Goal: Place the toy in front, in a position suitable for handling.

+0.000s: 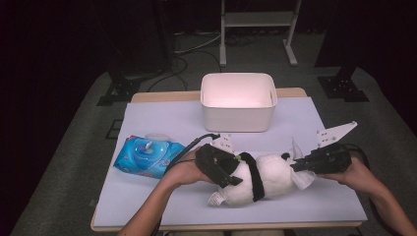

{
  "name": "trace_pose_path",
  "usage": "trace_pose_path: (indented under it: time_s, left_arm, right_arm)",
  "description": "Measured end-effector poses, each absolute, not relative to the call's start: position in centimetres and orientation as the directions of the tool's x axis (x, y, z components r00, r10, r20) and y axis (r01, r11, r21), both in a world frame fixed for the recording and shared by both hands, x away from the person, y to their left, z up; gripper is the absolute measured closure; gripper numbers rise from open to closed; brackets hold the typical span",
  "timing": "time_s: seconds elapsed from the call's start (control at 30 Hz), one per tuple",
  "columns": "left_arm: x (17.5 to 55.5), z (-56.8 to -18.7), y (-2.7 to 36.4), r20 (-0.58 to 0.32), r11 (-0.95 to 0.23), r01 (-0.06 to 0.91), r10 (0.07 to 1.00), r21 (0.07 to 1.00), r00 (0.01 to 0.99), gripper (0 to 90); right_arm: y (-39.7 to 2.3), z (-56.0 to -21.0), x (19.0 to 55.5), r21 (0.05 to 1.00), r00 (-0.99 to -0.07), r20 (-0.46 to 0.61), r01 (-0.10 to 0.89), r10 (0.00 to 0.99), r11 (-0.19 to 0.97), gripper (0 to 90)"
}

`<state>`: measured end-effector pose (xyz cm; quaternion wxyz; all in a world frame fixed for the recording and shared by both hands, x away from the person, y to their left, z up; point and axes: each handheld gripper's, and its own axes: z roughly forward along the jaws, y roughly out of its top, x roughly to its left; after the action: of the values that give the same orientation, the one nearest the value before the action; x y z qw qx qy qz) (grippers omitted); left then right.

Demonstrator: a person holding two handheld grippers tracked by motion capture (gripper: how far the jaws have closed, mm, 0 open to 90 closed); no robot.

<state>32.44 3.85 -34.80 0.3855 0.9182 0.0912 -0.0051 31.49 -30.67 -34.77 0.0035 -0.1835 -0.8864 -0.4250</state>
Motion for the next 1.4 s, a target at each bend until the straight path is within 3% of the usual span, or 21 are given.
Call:
trace_pose_path:
  time_s: [0.4,0.77,0.87,1.4]
  left_arm:
    - [32.3,-34.5,2.6,-0.060,-0.697,0.142,0.140,0.703,0.988,16.4]
    - [32.4,-34.3,1.7,-0.050,-0.708,0.125,0.126,0.695,0.991,16.4]
    - [32.5,-34.2,1.8,-0.059,-0.699,0.128,0.122,0.704,0.991,19.6]
    - [32.1,-33.6,2.0,-0.046,-0.682,0.124,0.132,0.720,0.990,18.8]
  right_arm:
    - [-28.3,-32.6,31.5,0.751,-0.955,0.112,0.262,0.273,0.606,84.0]
    - [-26.3,-32.9,31.9,0.727,-0.967,0.095,0.230,0.237,0.647,83.9]
    - [-26.4,-32.9,32.0,0.722,-0.965,0.089,0.233,0.246,0.652,83.8]
    - [-28.3,-33.4,32.0,0.713,-0.950,0.097,0.275,0.298,0.645,83.8]
